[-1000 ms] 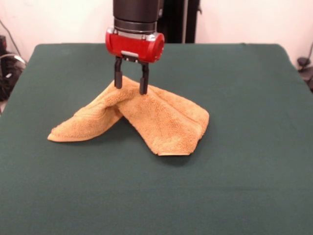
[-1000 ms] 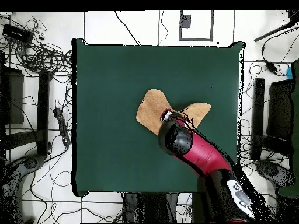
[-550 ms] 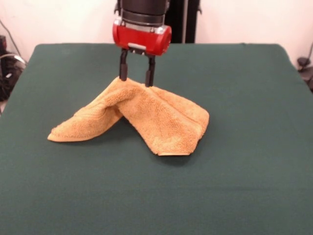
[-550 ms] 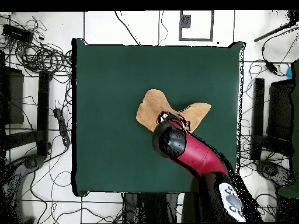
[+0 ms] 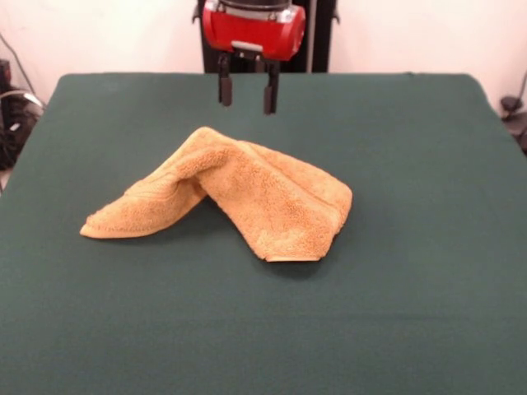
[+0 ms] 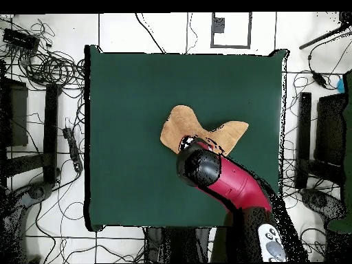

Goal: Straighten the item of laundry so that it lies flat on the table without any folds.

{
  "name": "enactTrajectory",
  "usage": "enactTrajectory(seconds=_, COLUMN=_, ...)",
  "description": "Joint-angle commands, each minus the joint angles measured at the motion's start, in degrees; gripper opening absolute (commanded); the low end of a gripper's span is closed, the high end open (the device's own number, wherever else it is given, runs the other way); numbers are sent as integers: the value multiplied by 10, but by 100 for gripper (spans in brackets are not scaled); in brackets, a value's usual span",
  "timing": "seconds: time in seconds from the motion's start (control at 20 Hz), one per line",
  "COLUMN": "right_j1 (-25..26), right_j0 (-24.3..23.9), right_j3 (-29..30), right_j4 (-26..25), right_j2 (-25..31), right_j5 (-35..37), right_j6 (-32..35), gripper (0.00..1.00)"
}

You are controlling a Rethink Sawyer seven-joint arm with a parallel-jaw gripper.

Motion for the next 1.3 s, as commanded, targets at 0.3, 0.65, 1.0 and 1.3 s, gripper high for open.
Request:
enactTrajectory(seconds=0.3, right_j1=20, right_j0=19, right_j3=-1, right_j4=-14, right_j2=62, right_j5=44, right_j6=73, gripper=100)
enactTrajectory(seconds=0.65, right_j1=31, right_j0=29, right_j3=-6, right_j4=-16, right_j2=57, right_j5=41, right_j6=77, gripper=100)
enactTrajectory(seconds=1.0, right_j1=46, right_j0=39, right_j3=-15, right_j4=-14, right_j2=53, right_j5=31, right_j6=83, gripper=100)
enactTrajectory(seconds=1.3, right_j1=58, right_j0=46, right_j3=-10, right_j4=-14, right_j2=51, right_j5=6, right_j6=90, gripper=100)
